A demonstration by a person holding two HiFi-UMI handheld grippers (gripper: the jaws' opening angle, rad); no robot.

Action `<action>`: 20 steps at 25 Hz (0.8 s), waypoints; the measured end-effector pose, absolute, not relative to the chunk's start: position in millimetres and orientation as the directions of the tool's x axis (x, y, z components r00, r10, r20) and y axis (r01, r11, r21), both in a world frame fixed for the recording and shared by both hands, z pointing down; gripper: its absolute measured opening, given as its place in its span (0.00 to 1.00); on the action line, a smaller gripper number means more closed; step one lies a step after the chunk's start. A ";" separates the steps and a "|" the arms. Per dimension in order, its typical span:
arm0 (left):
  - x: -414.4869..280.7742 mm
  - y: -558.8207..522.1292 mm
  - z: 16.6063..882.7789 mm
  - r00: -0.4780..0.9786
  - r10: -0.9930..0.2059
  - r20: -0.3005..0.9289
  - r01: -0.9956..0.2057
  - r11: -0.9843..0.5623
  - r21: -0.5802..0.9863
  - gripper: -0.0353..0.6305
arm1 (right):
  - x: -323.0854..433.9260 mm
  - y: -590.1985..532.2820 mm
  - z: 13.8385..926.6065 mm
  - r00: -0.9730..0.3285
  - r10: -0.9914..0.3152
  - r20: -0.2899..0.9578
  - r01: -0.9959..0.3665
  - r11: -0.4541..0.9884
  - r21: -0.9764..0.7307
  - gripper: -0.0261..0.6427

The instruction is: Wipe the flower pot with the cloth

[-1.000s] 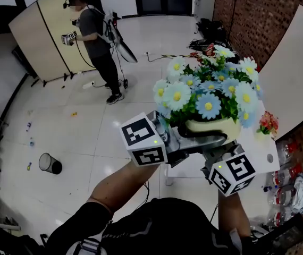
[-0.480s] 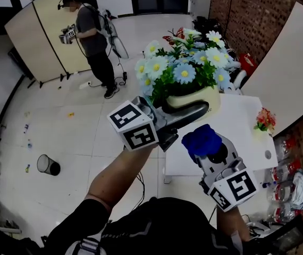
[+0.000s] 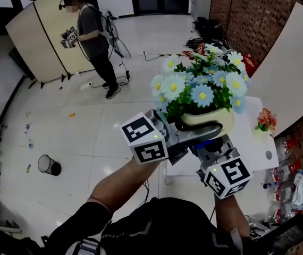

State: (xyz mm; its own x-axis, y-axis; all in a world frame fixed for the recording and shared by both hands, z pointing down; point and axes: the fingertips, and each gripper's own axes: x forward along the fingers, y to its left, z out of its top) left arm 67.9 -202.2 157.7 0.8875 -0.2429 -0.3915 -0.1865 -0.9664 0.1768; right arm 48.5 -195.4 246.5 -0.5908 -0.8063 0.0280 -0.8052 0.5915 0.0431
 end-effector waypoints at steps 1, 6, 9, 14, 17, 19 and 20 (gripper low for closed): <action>66.7 -201.1 155.4 0.890 -0.233 -0.392 -0.181 -0.969 0.166 0.87 | 46.9 -203.0 246.3 -0.585 -0.810 0.029 -0.810 0.586 0.033 0.14; 64.0 -198.0 150.0 0.891 -0.210 -0.403 -0.163 -0.975 0.148 0.87 | 45.0 -222.4 249.1 -0.582 -0.813 0.026 -0.813 0.582 -0.005 0.14; 63.0 -200.4 152.5 0.888 -0.235 -0.394 -0.192 -0.971 0.144 0.87 | 59.6 -214.5 251.0 -0.574 -0.818 0.021 -0.819 0.574 0.002 0.14; 58.2 -208.4 154.6 0.884 -0.294 -0.363 -0.282 -0.955 0.086 0.87 | 114.1 -199.8 241.5 -0.526 -0.850 0.000 -0.850 0.526 0.025 0.14; 56.1 -212.6 158.4 0.884 -0.330 -0.330 -0.324 -0.943 0.076 0.87 | 150.9 -196.1 229.5 -0.481 -0.877 -0.021 -0.877 0.480 0.025 0.14; 55.0 -214.0 161.1 0.884 -0.347 -0.312 -0.341 -0.937 0.076 0.87 | 172.1 -195.1 220.1 -0.448 -0.894 -0.030 -0.894 0.447 0.025 0.14; 54.3 -214.3 162.1 0.884 -0.352 -0.306 -0.345 -0.935 0.080 0.87 | 181.1 -194.5 215.8 -0.433 -0.901 -0.033 -0.902 0.432 0.022 0.14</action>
State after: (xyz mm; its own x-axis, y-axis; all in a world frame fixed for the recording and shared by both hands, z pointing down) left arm 54.3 -214.3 162.1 0.8843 -0.3525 -0.3062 -0.3451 -0.9352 0.0799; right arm 181.1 -194.5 215.8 -0.4326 -0.9010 -0.0331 -0.9016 0.4321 0.0220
